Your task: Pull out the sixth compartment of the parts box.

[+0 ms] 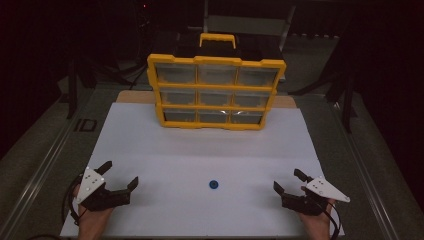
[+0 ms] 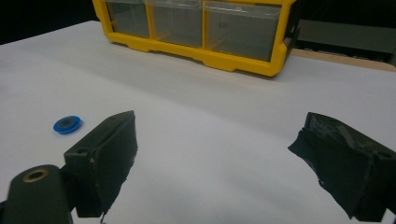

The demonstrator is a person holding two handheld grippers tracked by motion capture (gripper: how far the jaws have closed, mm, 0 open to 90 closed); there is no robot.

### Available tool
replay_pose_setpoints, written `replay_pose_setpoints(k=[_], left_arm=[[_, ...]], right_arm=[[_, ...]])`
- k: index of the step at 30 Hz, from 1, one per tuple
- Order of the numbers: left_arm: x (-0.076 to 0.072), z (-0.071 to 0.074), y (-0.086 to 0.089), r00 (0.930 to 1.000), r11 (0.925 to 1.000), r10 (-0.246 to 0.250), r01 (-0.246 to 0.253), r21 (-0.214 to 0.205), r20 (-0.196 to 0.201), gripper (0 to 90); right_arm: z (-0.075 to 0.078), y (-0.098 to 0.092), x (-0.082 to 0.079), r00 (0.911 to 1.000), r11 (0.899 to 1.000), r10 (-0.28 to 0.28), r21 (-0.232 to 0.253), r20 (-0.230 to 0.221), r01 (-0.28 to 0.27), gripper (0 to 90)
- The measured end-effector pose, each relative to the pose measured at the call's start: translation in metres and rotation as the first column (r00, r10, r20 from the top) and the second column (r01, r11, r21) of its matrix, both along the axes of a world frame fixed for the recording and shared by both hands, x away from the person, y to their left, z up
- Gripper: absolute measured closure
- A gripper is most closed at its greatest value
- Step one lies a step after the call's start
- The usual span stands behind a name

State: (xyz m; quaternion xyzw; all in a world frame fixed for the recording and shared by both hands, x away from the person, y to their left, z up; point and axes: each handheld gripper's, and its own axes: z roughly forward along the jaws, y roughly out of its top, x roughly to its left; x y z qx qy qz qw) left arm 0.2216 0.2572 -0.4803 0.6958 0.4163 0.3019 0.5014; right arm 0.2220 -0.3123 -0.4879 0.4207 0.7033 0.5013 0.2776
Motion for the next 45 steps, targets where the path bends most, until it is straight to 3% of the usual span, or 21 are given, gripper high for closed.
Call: replay_pose_setpoints(k=[15,20,26,45], left_arm=[[0.001,0.000,-0.003,1.0000,1.0000,0.003,-0.003,0.000,0.001,0.0],[0.001,0.000,-0.002,0.9999,0.9999,0.012,-0.012,0.010,0.002,0.0],[0.000,0.001,-0.002,0.9999,0.9999,0.011,-0.011,-0.001,0.004,0.0],[0.001,0.000,-0.005,1.0000,1.0000,-0.001,0.001,-0.006,0.006,0.0]], right_arm=[[0.003,0.004,0.000,1.0000,1.000,0.004,0.013,-0.004,-0.004,11.5],[0.012,0.006,0.000,0.9999,1.000,-0.007,-0.017,0.010,0.007,11.5],[0.021,0.011,0.007,0.9996,0.999,0.019,-0.034,0.019,-0.018,11.6],[0.027,0.033,0.033,0.9985,0.998,0.051,-0.031,0.022,-0.050,11.5]])
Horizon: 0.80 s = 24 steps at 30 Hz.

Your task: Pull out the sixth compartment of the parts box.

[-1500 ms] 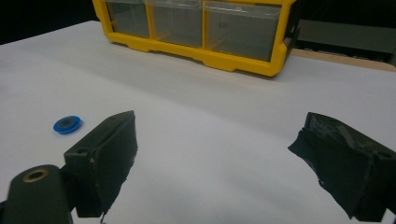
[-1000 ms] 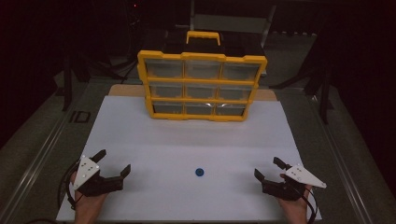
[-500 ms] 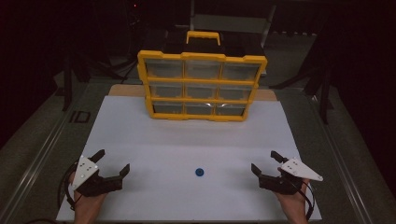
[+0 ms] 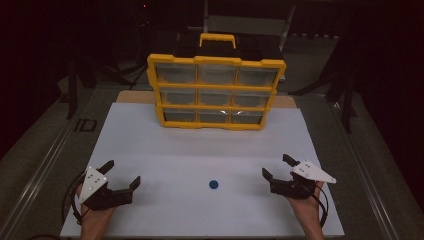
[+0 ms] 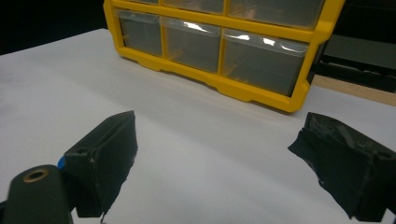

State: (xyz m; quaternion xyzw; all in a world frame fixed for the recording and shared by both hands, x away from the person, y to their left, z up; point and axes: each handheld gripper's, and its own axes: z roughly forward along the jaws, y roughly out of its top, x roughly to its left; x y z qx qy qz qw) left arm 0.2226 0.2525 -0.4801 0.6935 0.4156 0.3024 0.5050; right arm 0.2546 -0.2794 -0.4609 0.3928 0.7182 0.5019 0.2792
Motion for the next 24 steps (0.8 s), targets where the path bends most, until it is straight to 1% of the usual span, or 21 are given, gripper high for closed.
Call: replay_pose_setpoints(k=[3,10,15,18,24], left_arm=[[0.000,0.000,0.000,1.0000,1.0000,0.002,-0.002,0.002,0.005,0.0],[0.001,-0.001,0.000,1.0000,1.0000,0.004,-0.004,0.005,0.003,0.0],[0.001,0.000,0.000,1.0000,0.9999,0.001,-0.001,0.011,0.006,0.0],[0.001,0.000,0.000,1.0000,1.0000,0.001,-0.001,0.006,0.007,0.0],[0.000,0.000,0.000,0.9999,1.0000,-0.004,0.004,0.006,0.010,0.0]], right_arm=[[0.001,0.003,0.003,1.0000,1.000,0.002,-0.008,0.006,-0.002,11.5],[0.002,0.008,0.009,0.9999,1.000,0.007,-0.010,0.015,-0.007,11.5],[0.000,0.012,0.014,0.9998,1.000,0.009,-0.013,0.015,-0.009,11.5],[-0.001,0.014,0.019,0.9999,1.000,0.012,-0.016,0.010,-0.012,11.4],[0.000,0.019,0.027,0.9998,0.999,0.018,-0.029,0.013,-0.017,11.5]])
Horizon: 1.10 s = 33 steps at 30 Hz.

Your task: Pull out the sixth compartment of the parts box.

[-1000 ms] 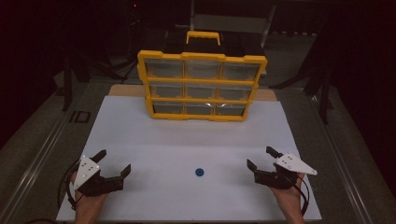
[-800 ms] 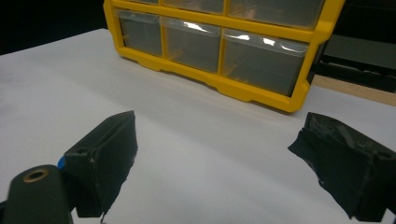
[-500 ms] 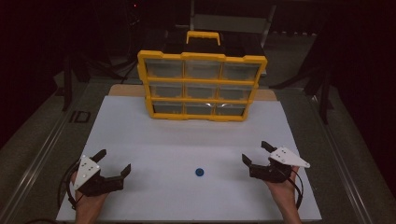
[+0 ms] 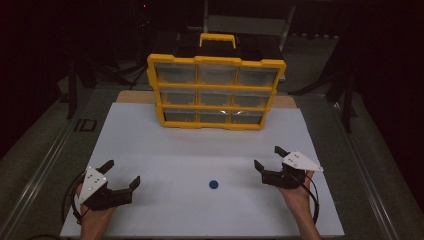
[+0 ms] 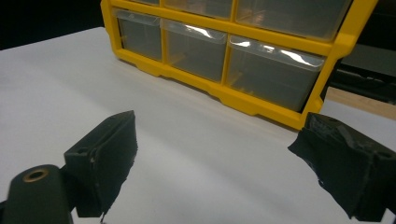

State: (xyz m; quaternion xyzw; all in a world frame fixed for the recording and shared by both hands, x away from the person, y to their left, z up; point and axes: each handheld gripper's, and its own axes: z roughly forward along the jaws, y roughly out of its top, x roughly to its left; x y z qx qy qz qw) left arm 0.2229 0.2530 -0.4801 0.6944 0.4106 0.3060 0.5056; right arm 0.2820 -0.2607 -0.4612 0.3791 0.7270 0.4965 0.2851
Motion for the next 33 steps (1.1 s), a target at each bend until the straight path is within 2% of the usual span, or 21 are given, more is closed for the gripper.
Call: replay_pose_setpoints(k=[6,21,28,33], left_arm=[[0.000,0.000,0.000,1.0000,1.0000,0.002,-0.002,0.004,0.001,0.0],[-0.001,0.001,0.000,1.0000,1.0000,0.001,-0.001,0.000,0.009,0.0],[-0.001,0.001,0.000,0.9999,1.0000,-0.001,0.001,0.000,0.012,0.0],[-0.001,0.001,0.000,0.9999,1.0000,-0.002,0.002,0.000,0.012,0.0]], right_arm=[[0.003,0.006,0.007,0.9998,1.000,0.019,-0.007,0.012,-0.019,11.5],[0.019,0.020,0.029,0.9994,1.000,0.020,-0.021,0.029,-0.019,11.5],[0.025,0.027,0.040,0.9996,1.000,0.018,-0.019,0.024,-0.018,11.5],[0.029,0.033,0.050,0.9999,0.999,0.005,-0.037,0.016,-0.004,11.5]])
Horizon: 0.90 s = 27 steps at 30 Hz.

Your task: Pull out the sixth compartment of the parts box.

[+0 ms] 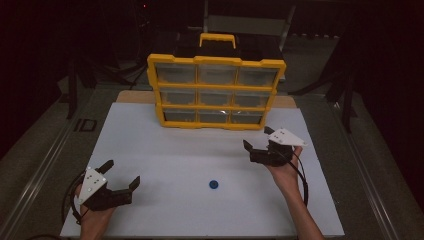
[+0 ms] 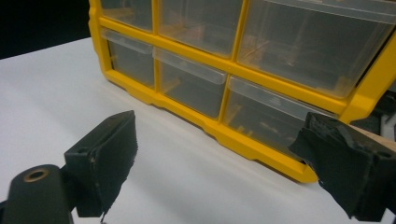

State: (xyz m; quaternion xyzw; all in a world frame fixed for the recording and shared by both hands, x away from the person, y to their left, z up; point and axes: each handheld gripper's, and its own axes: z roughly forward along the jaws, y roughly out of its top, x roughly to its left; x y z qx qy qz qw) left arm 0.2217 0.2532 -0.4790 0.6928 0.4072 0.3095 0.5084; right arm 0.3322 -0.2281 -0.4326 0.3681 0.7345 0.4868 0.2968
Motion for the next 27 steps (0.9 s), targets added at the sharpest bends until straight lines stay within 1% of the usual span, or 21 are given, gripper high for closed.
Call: replay_pose_setpoints(k=[5,8,16,21,24,27], left_arm=[[0.000,0.000,0.000,1.0000,1.0000,-0.001,0.001,-0.002,0.002,0.0],[0.000,0.000,0.000,1.0000,1.0000,-0.001,0.001,-0.002,0.002,0.0],[0.000,0.001,0.001,1.0000,0.9999,0.001,-0.001,-0.015,0.003,0.0],[0.000,0.001,0.001,1.0000,0.9999,-0.001,0.001,-0.016,0.003,0.0],[0.000,0.001,0.001,1.0000,0.9999,-0.002,0.002,-0.015,0.003,0.0],[0.000,0.000,0.001,1.0000,0.9999,-0.002,0.002,-0.014,0.002,0.0]], right_arm=[[0.004,0.004,0.010,1.0000,1.000,-0.001,-0.001,0.000,0.001,11.6],[0.006,0.006,0.016,0.9999,1.000,-0.011,-0.006,-0.001,0.011,11.8],[0.006,0.010,0.026,0.9998,1.000,-0.018,-0.019,-0.007,0.018,12.0],[0.010,0.012,0.031,0.9999,1.000,-0.015,-0.024,0.008,0.015,13.3],[0.010,0.012,0.034,0.9998,1.000,-0.018,-0.026,0.005,0.018,13.4],[0.006,0.012,0.039,0.9997,0.999,-0.023,-0.028,-0.011,0.023,13.5]])
